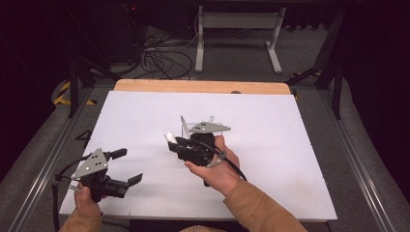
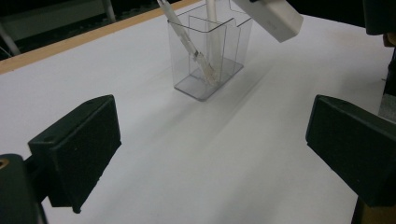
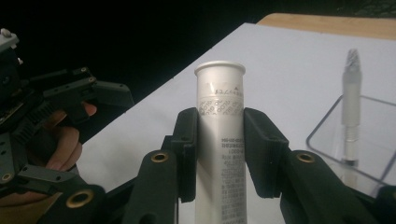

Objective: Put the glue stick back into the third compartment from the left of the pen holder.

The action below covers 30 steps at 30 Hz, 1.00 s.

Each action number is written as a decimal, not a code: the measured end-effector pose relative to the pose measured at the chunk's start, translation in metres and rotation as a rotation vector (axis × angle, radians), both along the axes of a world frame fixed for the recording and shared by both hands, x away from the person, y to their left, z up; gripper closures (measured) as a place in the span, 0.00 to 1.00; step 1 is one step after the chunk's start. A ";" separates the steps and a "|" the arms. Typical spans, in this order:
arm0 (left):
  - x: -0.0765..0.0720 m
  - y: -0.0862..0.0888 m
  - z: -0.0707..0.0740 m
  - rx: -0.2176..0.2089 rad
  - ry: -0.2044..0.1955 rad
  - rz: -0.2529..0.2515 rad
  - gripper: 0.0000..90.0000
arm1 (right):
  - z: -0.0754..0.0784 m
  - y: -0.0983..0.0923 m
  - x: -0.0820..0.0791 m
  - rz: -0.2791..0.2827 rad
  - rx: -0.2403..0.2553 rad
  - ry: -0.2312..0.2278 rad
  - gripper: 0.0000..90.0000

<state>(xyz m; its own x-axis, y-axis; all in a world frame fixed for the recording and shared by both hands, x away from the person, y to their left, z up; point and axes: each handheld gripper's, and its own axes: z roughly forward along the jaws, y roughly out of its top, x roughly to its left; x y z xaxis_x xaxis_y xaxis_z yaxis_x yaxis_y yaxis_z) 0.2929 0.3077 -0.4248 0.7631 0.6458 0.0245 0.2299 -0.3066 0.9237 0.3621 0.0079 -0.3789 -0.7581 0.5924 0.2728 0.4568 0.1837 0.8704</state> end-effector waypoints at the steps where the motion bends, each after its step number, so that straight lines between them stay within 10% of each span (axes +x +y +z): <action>1: 0.000 0.000 0.000 0.000 0.001 0.001 0.04 | 0.001 -0.002 0.000 -0.006 0.006 -0.007 0.75; 30: -0.001 -0.001 0.001 0.005 -0.009 0.002 0.04 | 0.012 -0.072 0.028 -0.146 0.114 -0.188 0.75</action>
